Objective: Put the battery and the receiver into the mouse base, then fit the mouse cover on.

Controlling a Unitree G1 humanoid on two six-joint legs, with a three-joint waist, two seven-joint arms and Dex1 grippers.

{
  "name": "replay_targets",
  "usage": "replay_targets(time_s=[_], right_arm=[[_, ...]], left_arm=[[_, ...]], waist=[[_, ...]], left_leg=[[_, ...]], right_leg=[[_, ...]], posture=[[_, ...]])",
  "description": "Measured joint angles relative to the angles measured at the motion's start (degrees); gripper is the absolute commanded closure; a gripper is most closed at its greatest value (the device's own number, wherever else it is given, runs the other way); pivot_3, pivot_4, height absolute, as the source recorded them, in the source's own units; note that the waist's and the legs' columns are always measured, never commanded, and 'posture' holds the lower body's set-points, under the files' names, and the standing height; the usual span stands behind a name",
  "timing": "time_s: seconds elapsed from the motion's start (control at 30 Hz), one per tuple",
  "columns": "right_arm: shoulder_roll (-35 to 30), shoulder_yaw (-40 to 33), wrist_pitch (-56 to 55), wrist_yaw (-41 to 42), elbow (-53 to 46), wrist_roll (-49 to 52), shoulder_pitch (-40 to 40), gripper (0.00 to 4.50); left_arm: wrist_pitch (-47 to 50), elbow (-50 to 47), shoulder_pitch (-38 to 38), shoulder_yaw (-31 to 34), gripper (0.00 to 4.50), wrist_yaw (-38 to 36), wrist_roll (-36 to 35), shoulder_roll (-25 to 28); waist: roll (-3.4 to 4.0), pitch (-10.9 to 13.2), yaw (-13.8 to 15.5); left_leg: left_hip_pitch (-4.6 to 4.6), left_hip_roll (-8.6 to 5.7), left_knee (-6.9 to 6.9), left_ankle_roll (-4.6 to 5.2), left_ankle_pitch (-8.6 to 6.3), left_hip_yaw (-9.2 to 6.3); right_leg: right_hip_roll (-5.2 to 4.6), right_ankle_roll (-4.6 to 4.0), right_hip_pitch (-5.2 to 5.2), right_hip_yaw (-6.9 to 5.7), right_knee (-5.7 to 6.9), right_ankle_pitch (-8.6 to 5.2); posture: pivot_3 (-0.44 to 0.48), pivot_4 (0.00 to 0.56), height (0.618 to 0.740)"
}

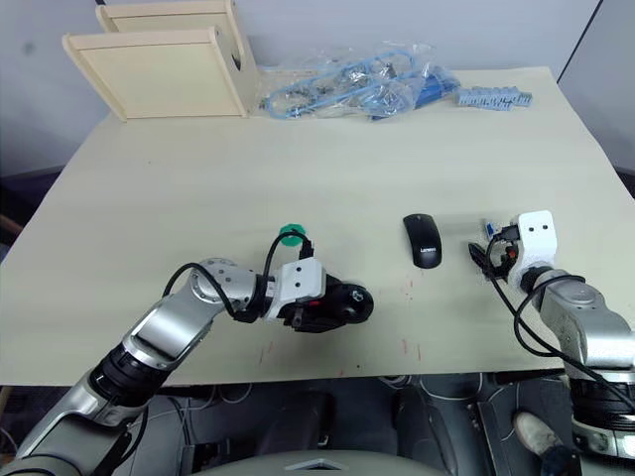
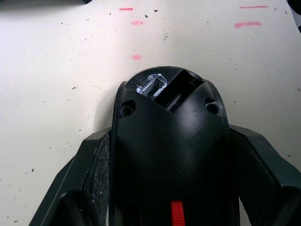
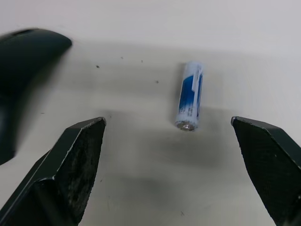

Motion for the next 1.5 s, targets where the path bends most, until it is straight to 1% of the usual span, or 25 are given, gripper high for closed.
replay_targets(time_s=[0.37,0.63,0.9,0.97,1.0,1.03,1.07,1.1,1.13,1.2,1.33,1.43,1.5], right_arm=[[3.09,0.47,-0.88,-2.16,2.18,-3.80,-1.99,1.25],[4.95,-0.28,-1.28,-3.27,2.41,-4.53,-2.28,1.25],[7.69,-0.83,-1.25,-6.78,1.83,-5.07,-2.48,1.25],[7.93,-0.88,-1.26,-7.00,1.77,-5.12,-2.48,1.79],[8.04,-0.89,-1.29,-7.10,1.73,-5.13,-2.48,1.93],[8.17,-0.89,-1.32,-7.27,1.71,-5.16,-2.48,2.46],[8.31,-0.94,-1.36,-7.44,1.70,-5.19,-2.48,2.79],[8.54,-1.07,-1.40,-7.63,1.70,-5.23,-2.48,3.33],[8.84,-1.34,-1.48,-7.90,1.69,-5.27,-2.48,3.65],[8.89,-1.53,-1.66,-8.02,1.62,-5.40,-2.42,4.43],[8.93,-1.75,-2.85,-7.29,1.03,-5.61,-1.13,4.44],[7.83,-1.80,-3.57,-5.06,0.06,-5.32,0.33,4.44],[5.28,-1.83,-3.22,-0.47,-2.73,-3.12,2.22,4.44]], left_arm=[[0.18,-0.22,0.23,0.14,1.57,0.10,0.00,-0.08],[0.19,-0.22,0.25,0.15,1.57,0.07,0.01,-0.08],[0.27,-0.25,0.34,0.20,1.57,0.25,0.00,-0.10],[0.27,-0.28,0.36,0.20,1.57,0.27,0.00,-0.10],[0.27,-0.29,0.37,0.20,1.57,0.27,0.00,-0.10],[0.25,-0.29,0.38,0.20,1.57,0.27,0.00,-0.11],[0.25,-0.29,0.38,0.20,1.57,0.27,-0.01,-0.12],[0.25,-0.29,0.38,0.20,1.57,0.27,-0.01,-0.13],[0.24,-0.29,0.38,0.20,1.57,0.27,0.00,-0.14],[0.25,-0.29,0.38,0.20,1.57,0.28,0.00,-0.14],[0.14,-0.28,0.44,0.23,1.57,0.31,0.01,-0.21],[0.07,-0.27,0.46,0.28,1.57,0.29,0.03,-0.20],[-0.07,-0.22,0.51,0.31,1.57,0.28,0.03,-0.20]], waist=[[0.02,0.00,0.00],[0.02,-0.01,-0.02],[0.03,-0.01,-0.03],[0.03,-0.01,-0.03],[0.03,-0.01,-0.02],[0.03,-0.01,-0.02],[0.03,-0.01,-0.01],[0.03,-0.01,0.00],[0.03,-0.01,0.00],[0.03,-0.01,0.00],[0.03,-0.01,0.05],[0.04,-0.01,0.02],[0.11,0.03,0.02]], left_leg=[[0.00,0.00,0.00,0.00,0.00,-0.02],[0.00,0.00,0.00,0.00,0.00,-0.02],[0.00,0.00,0.00,0.00,0.00,-0.02],[0.01,0.00,0.00,0.00,0.00,-0.02],[0.01,0.00,0.00,0.00,0.00,-0.02],[0.01,0.00,0.00,0.00,0.00,-0.02],[0.00,0.00,-0.01,0.00,0.00,-0.02],[0.00,0.00,0.00,0.00,0.00,-0.02],[0.00,0.00,-0.01,0.00,0.00,-0.02],[0.00,0.00,0.00,0.00,0.00,-0.03],[-0.02,0.00,-0.01,0.00,0.00,-0.04],[-0.01,0.00,-0.01,0.00,0.00,-0.03],[-0.02,0.00,-0.01,0.00,0.00,-0.03]], right_leg=[[0.01,0.00,0.00,-0.01,0.00,0.00],[0.01,0.00,0.00,-0.01,0.00,0.00],[0.01,0.00,0.00,-0.01,0.00,0.00],[0.01,0.00,0.00,-0.01,0.00,0.00],[0.01,0.00,0.00,-0.01,0.00,0.00],[0.01,0.00,0.00,-0.01,0.00,0.00],[0.01,0.00,0.00,-0.02,-0.01,0.00],[0.01,0.00,0.00,-0.02,-0.01,0.00],[0.01,0.00,0.00,-0.02,-0.01,0.00],[0.01,0.00,0.00,-0.02,-0.01,0.00],[0.01,0.00,0.00,-0.03,-0.02,0.00],[0.00,0.00,0.00,-0.03,-0.02,0.00],[0.00,0.00,0.00,-0.02,-0.02,-0.01]], posture=[[0.000,0.150,0.740],[0.000,0.150,0.740],[0.000,0.150,0.740],[0.000,0.150,0.740],[0.000,0.150,0.740],[0.000,0.150,0.740],[0.000,0.150,0.740],[0.000,0.150,0.740],[0.000,0.150,0.740],[0.000,0.150,0.740],[0.000,0.150,0.740],[0.000,0.150,0.740],[0.000,0.150,0.740]])
